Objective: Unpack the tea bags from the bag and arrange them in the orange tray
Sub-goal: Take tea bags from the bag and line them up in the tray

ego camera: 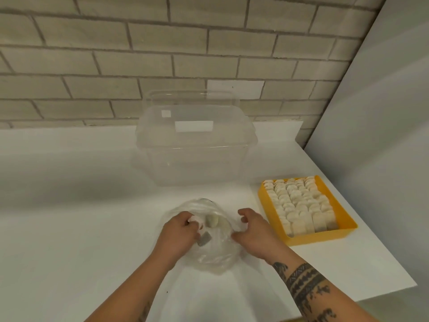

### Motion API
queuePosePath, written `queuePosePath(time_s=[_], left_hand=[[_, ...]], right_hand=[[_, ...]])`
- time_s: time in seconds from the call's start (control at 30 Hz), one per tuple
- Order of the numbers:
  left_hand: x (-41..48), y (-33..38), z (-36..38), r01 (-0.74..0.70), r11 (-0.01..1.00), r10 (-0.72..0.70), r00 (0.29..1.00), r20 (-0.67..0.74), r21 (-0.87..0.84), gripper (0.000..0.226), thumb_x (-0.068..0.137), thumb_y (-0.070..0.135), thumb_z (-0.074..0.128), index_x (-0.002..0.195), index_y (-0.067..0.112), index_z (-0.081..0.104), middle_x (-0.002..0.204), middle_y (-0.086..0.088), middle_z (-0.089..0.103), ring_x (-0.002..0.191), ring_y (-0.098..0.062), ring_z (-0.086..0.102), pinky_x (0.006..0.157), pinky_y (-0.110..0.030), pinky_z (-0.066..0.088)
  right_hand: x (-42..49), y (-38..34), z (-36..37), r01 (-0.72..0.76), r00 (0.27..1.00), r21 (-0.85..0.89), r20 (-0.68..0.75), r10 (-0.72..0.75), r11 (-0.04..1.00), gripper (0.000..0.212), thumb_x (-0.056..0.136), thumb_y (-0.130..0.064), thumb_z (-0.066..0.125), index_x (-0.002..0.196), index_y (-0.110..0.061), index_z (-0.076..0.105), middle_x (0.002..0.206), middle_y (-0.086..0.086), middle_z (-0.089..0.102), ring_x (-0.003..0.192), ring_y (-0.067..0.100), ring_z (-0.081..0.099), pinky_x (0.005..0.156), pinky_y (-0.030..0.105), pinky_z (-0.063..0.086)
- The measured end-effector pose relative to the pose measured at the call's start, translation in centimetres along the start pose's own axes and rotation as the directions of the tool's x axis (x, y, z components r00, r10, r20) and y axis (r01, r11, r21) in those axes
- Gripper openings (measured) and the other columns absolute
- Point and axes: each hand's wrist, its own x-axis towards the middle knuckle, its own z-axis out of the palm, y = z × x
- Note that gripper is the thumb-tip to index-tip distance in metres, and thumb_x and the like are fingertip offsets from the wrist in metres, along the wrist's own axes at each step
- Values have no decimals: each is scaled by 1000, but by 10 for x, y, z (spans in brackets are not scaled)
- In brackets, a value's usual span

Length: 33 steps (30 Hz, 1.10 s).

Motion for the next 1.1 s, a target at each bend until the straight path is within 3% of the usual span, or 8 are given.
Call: queuePosePath(time_s=[0.13,0.2,0.3,0.43,0.63,0.87,0.97,1.1], left_hand=[[-1,3,-13,111,925,-118,993,2,-363,20,95,8,53,95,9,73,101,-5,77,89,-22,76,83,-39,62],[-2,4,-17,139,869,-151,988,12,-474,23,94,3,49,95,7,72,99,-6,77,92,-25,75,82,-38,61],[-1,0,-20,149,866,-185,982,-29,-477,23,94,3,47,94,9,69,89,-7,74,85,-24,73,81,-37,56],[0,-6,-18,143,914,-173,984,-46,-380,20,92,7,48,92,11,67,83,-8,71,92,-27,69,85,-40,52],[-2,-5,-15,107,958,-128,990,-65,-266,21,94,12,47,93,19,67,91,-4,71,92,-24,65,93,-45,53],[-1,-1,-32,87,851,-150,985,-81,-519,20,99,8,48,105,7,67,90,-9,65,82,-29,73,72,-39,60],[0,-1,-38,69,814,-170,978,-124,-576,21,98,8,47,107,8,67,90,-9,63,80,-27,71,72,-39,59],[0,-4,-38,116,708,-222,973,-64,-696,17,98,7,47,104,5,62,97,-13,62,81,-31,67,77,-42,58]], right_hand=[[-8,-21,4,411,800,-262,-355,-484,873,38,90,-20,68,127,-23,59,124,-7,51,117,10,47,97,22,40],[-9,-39,11,551,749,-269,-257,-610,790,23,93,-14,61,115,-20,65,113,-8,58,106,7,52,91,18,42],[0,-52,27,496,868,-378,176,-465,782,29,95,-11,56,119,-22,69,122,-1,65,109,19,61,92,28,49],[8,-48,39,500,849,-609,484,-211,616,20,92,-20,65,110,-22,73,117,-1,69,108,24,61,90,32,45],[10,-43,42,519,846,-760,523,-107,391,48,103,-50,38,112,-16,71,114,3,68,114,27,55,108,45,28],[18,-47,44,488,872,-560,278,-403,670,28,92,-36,64,117,-23,64,115,3,65,101,27,64,83,33,49],[28,-46,57,474,880,-592,292,-375,651,51,91,-34,67,138,-22,53,129,6,51,105,32,61,85,38,52],[35,-37,69,473,880,-632,308,-361,614,31,99,-24,57,128,-13,58,122,11,51,99,32,61,73,34,45]])
